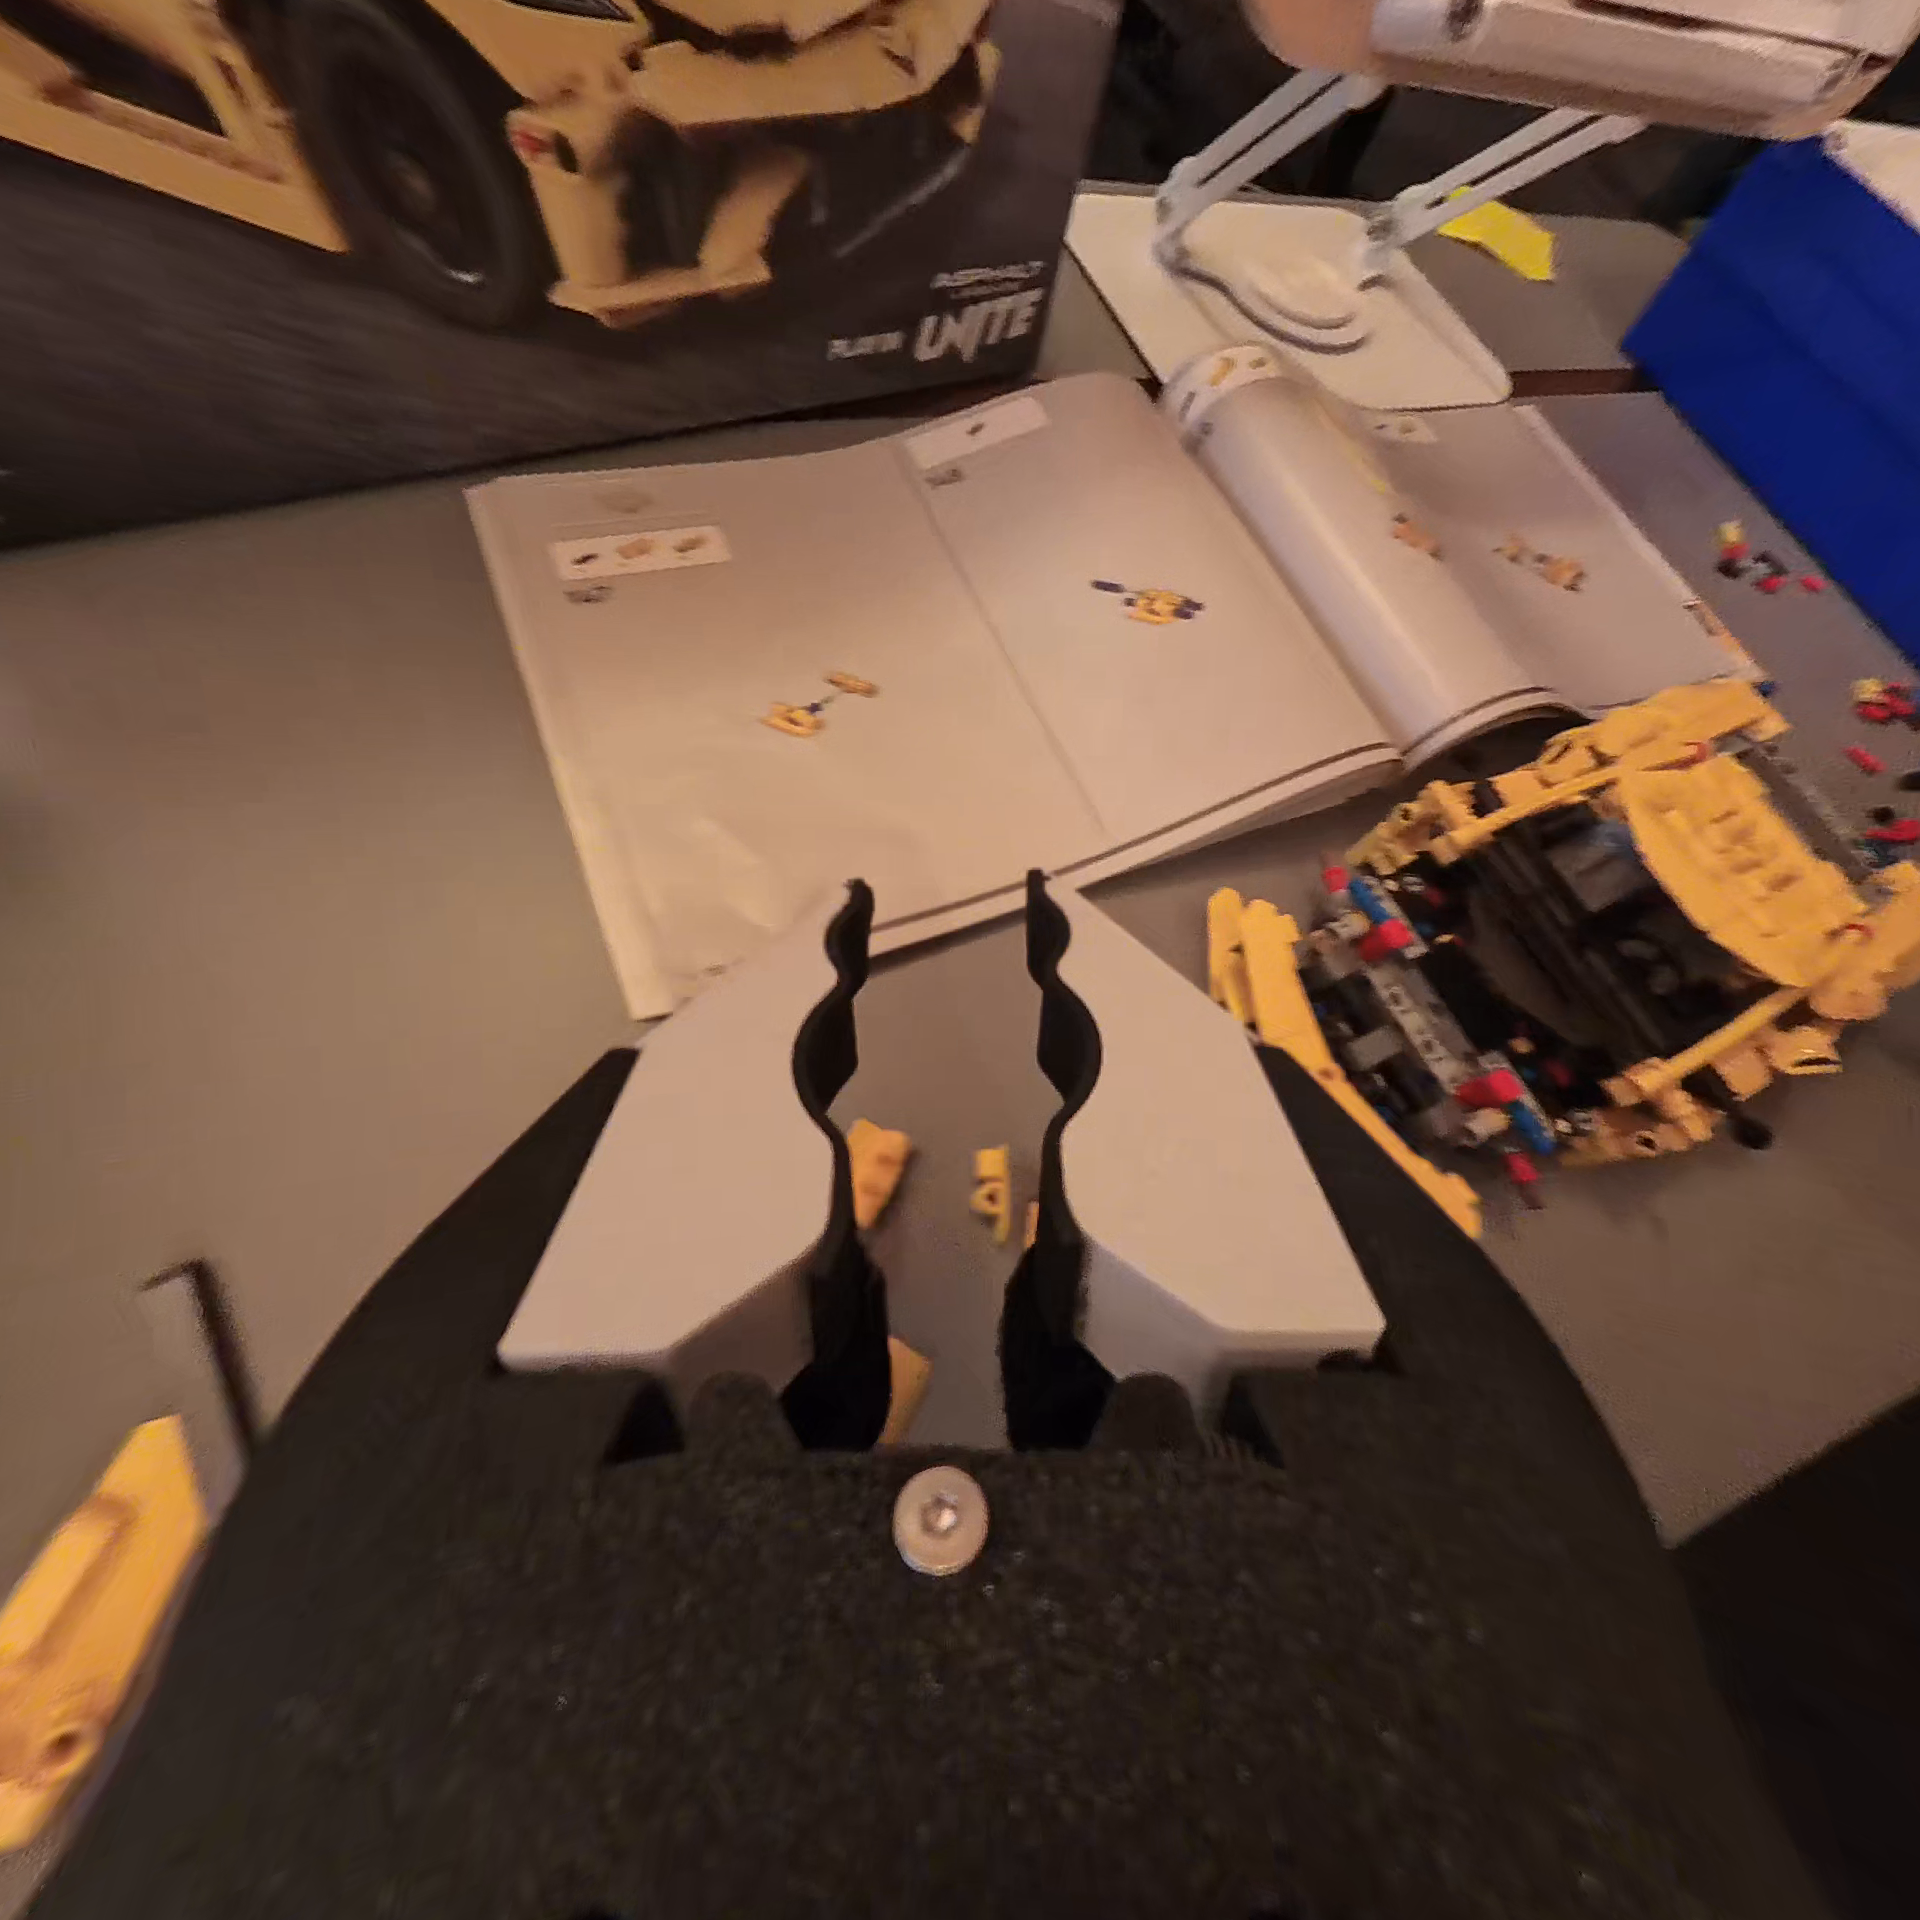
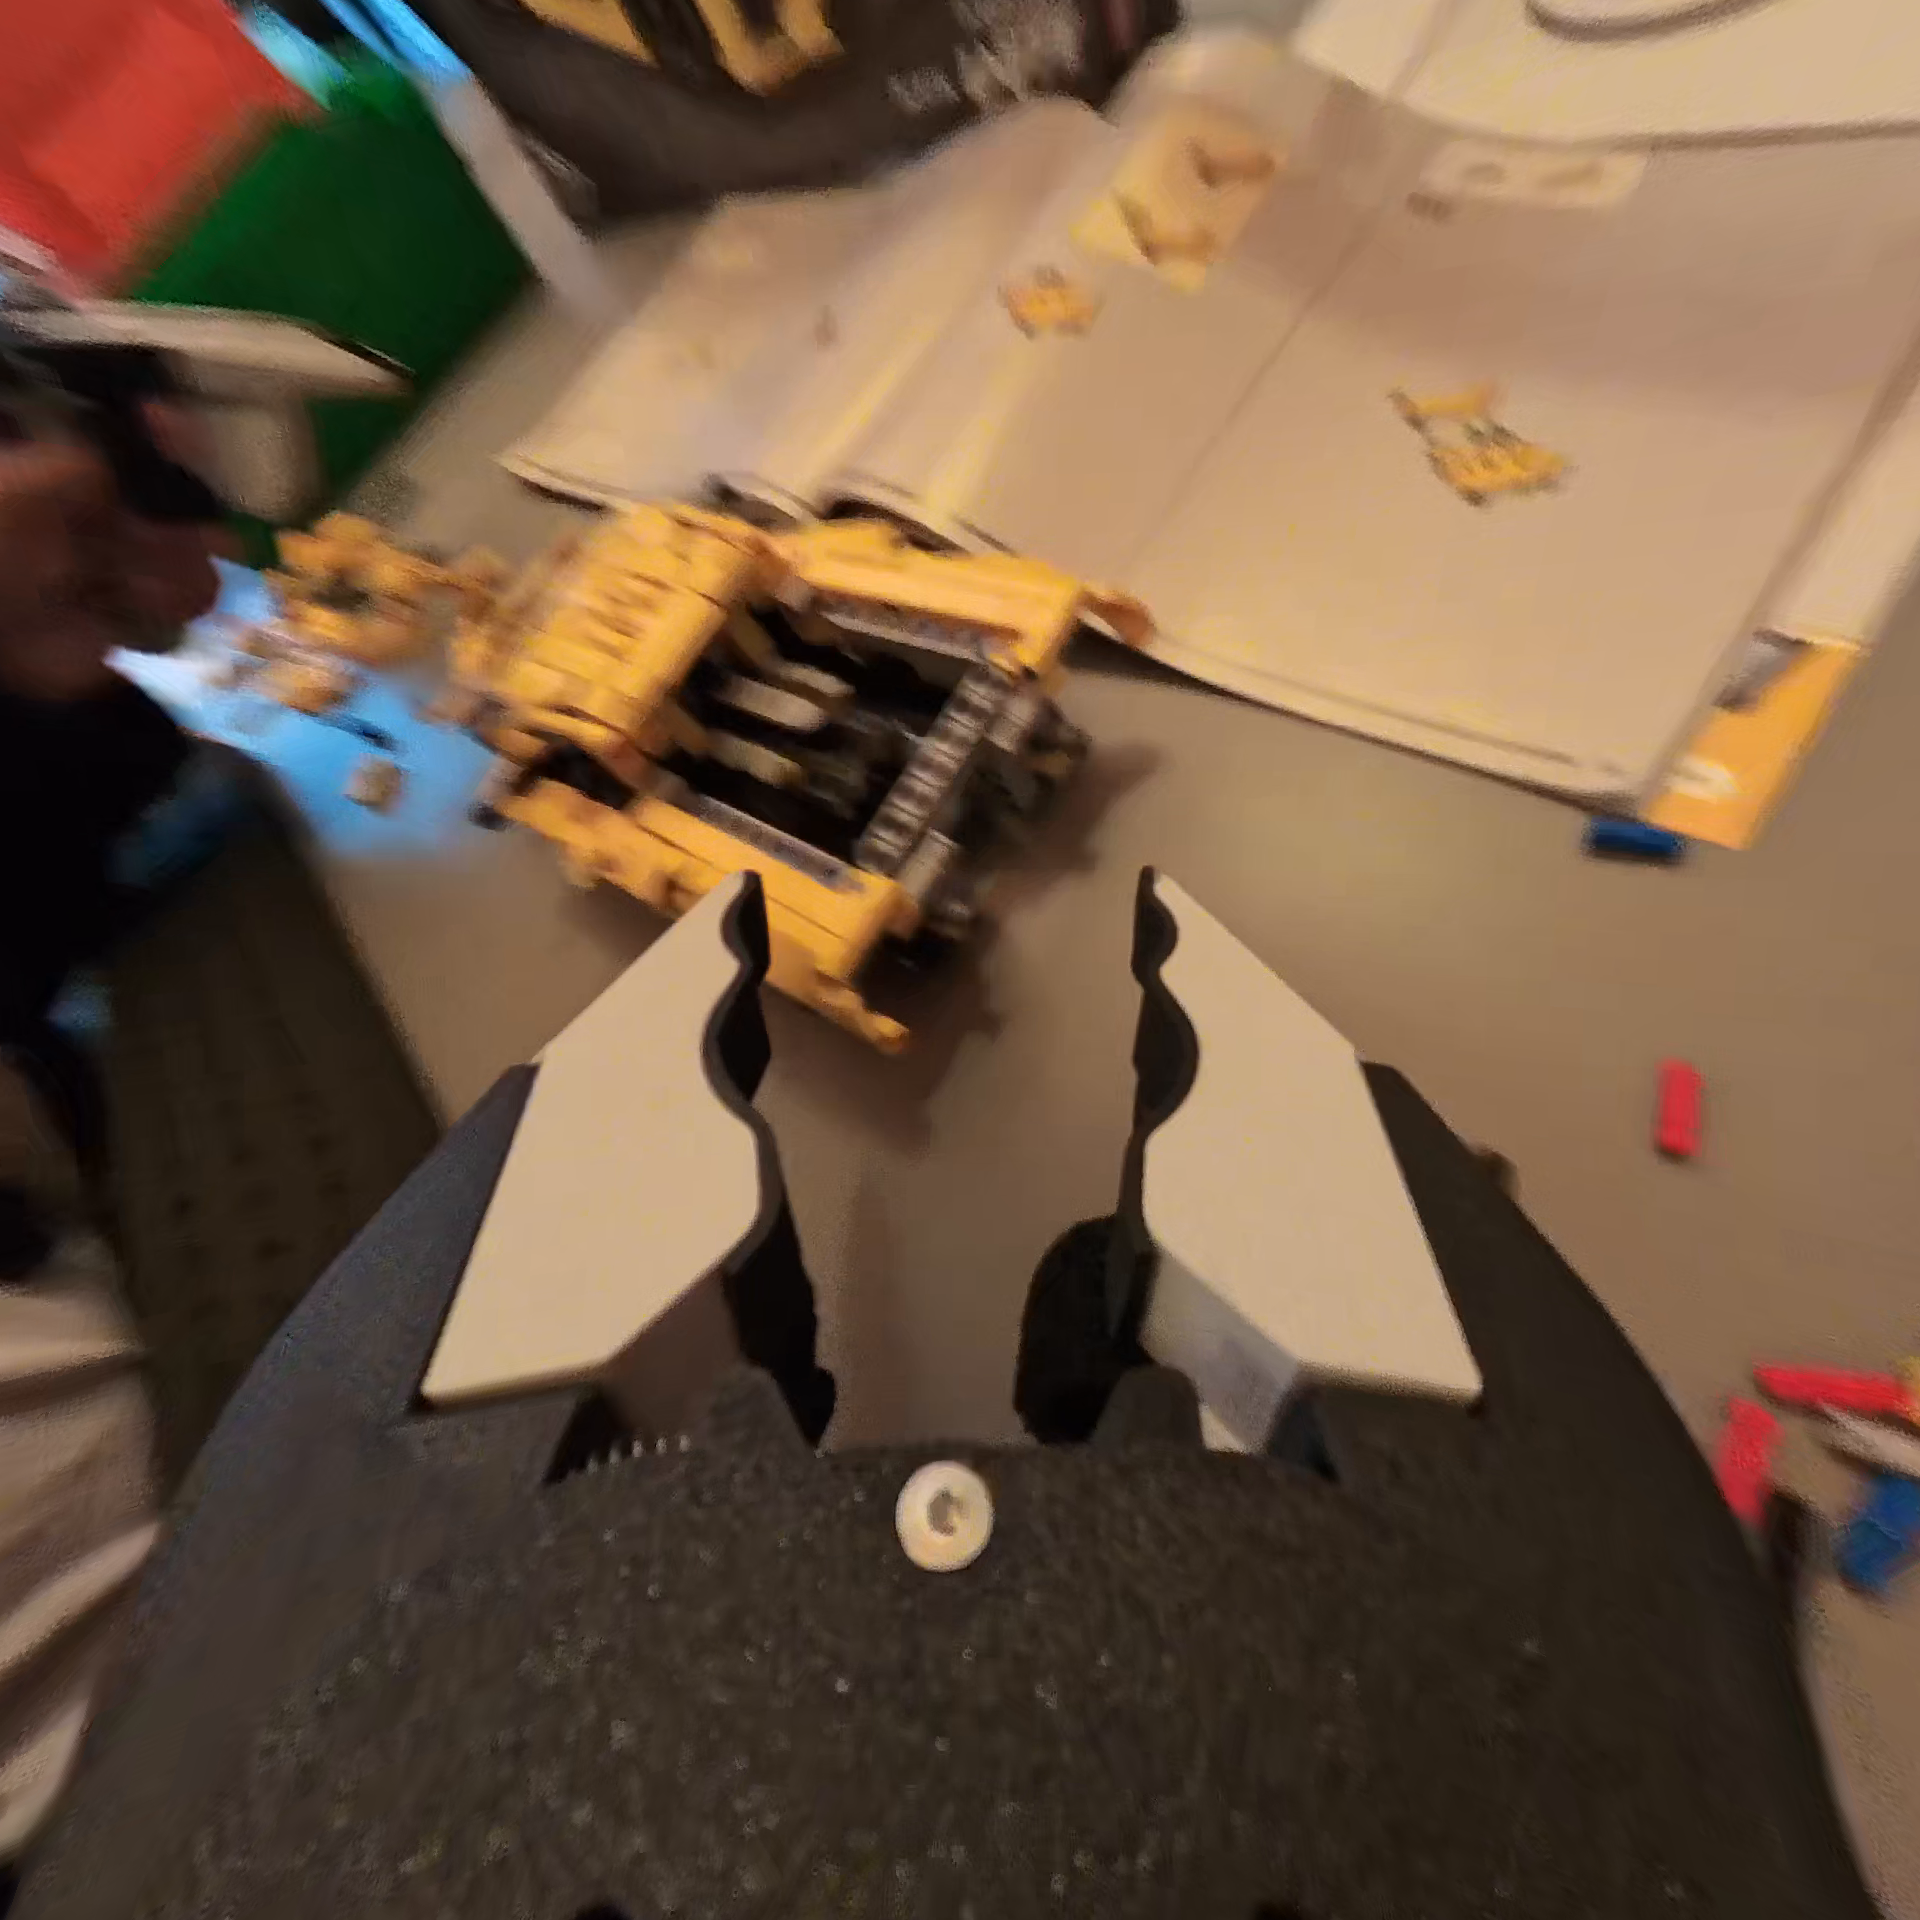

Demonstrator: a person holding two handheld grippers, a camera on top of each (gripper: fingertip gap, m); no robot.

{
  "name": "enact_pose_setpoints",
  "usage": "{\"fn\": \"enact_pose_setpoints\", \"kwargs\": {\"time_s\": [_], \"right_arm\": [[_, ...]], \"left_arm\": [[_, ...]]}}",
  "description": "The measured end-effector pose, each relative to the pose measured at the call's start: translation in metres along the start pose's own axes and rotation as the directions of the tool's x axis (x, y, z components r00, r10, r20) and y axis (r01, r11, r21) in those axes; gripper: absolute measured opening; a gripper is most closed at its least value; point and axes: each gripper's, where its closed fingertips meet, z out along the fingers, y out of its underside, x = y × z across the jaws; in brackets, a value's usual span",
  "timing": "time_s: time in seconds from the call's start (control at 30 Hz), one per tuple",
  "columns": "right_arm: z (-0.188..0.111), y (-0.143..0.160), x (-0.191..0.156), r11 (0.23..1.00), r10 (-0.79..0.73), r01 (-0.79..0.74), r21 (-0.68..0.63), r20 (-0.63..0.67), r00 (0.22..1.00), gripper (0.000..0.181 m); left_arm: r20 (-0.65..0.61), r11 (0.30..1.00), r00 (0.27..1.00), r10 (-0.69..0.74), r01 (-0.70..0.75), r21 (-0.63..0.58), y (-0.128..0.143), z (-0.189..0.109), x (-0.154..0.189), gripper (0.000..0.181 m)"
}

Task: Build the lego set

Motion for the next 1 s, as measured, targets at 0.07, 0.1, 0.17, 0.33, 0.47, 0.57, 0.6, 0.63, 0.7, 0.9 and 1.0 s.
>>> {"fn": "enact_pose_setpoints", "kwargs": {"time_s": [0.07,0.1,0.17,0.33,0.47,0.57,0.6,0.63,0.7,0.9,1.0], "right_arm": [[-0.007,-0.017,-0.024,0.994,0.05,-0.067,0.087,0.18,0.982,0.065],[-0.011,-0.022,-0.024,0.989,0.065,-0.089,0.116,0.194,0.979,0.063],[-0.016,-0.023,-0.02,0.987,0.064,-0.089,0.133,0.178,0.982,0.059],[-0.015,-0.002,-0.026,0.999,0.043,-0.043,-0.005,0.175,0.984,0.054],[-0.009,0.005,-0.033,0.999,0.007,-0.002,-0.033,0.174,0.985,0.053],[-0.005,0.006,-0.037,1.0,-0.006,0.009,-0.013,0.165,0.986,0.05],[-0.004,0.006,-0.039,1.0,-0.014,0.013,0.007,0.156,0.988,0.05],[-0.002,0.005,-0.04,0.999,-0.023,0.018,0.035,0.141,0.99,0.05],[0.0,0.002,-0.039,0.994,-0.043,0.034,0.102,0.086,0.995,0.058],[-0.006,-0.004,-0.038,0.958,-0.197,0.209,0.196,-0.079,0.977,0.057],[-0.006,-0.002,-0.039,0.956,-0.197,0.209,0.207,-0.074,0.978,0.057]], "left_arm": [[0.028,1.0,0.999,0.018,-0.018,0.014,-0.005,-0.004,-0.013,0.03],[0.034,1.0,0.999,0.021,-0.021,0.02,-0.006,-0.006,-0.017,0.03],[0.031,0.999,0.999,0.019,-0.02,0.03,-0.008,-0.009,-0.024,0.03],[0.059,0.997,0.997,0.041,-0.044,0.056,-0.012,-0.016,-0.042,0.03],[0.066,0.985,0.991,0.113,-0.12,0.122,-0.02,-0.027,-0.05,0.028],[0.026,0.965,0.981,0.193,-0.194,0.177,-0.022,-0.041,-0.047,0.029],[0.012,0.967,0.98,0.201,-0.2,0.155,-0.017,-0.045,-0.047,0.029],[-0.011,0.971,0.977,0.211,-0.208,0.122,-0.011,-0.05,-0.045,0.029],[-0.063,0.974,0.973,0.222,-0.218,0.058,0.005,-0.06,-0.038,0.029],[-0.146,0.941,0.957,0.25,-0.276,-0.194,0.066,-0.091,-0.037,0.028],[-0.22,0.92,0.944,0.247,-0.299,-0.252,0.087,-0.084,-0.013,0.028]]}}
